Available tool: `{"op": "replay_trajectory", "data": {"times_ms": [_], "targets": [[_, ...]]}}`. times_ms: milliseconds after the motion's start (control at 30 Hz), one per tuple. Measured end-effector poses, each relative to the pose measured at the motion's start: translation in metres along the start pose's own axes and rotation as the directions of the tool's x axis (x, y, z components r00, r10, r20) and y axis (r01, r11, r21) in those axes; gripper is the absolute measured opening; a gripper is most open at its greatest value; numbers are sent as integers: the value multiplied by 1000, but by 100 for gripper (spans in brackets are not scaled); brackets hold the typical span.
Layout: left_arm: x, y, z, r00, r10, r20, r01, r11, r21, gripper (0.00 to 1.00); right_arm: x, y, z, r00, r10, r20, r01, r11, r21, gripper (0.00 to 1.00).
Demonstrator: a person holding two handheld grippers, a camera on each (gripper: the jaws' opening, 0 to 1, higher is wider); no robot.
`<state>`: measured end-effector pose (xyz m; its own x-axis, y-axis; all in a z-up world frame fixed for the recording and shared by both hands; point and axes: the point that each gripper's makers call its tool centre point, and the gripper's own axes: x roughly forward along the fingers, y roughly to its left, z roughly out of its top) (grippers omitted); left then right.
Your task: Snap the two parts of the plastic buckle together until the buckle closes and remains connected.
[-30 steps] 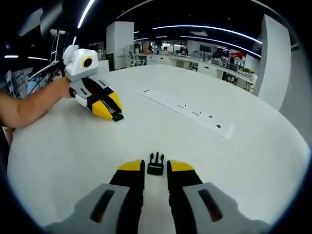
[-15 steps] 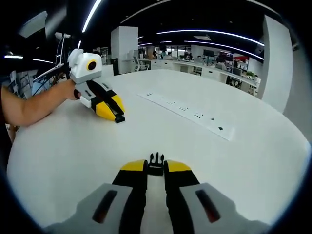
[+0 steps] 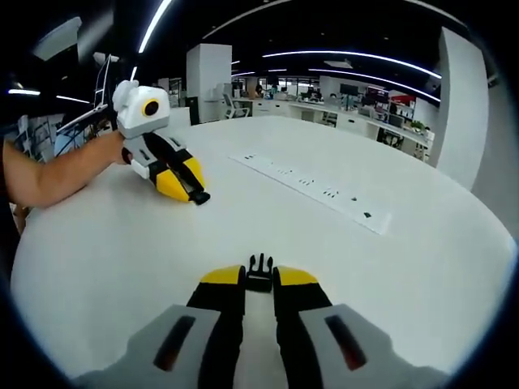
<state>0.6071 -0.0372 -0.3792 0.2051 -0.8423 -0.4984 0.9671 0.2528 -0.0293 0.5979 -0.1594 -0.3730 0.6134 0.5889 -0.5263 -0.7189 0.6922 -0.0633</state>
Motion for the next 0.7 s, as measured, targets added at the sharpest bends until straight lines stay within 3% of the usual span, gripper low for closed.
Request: {"op": "replay_trajectory", "data": {"times_ms": [700], "targets": [[0, 3, 1, 1000, -2, 0, 2, 1000, -21, 12, 1, 4, 1, 1000, 19, 16, -19, 1000, -16, 13]]}}
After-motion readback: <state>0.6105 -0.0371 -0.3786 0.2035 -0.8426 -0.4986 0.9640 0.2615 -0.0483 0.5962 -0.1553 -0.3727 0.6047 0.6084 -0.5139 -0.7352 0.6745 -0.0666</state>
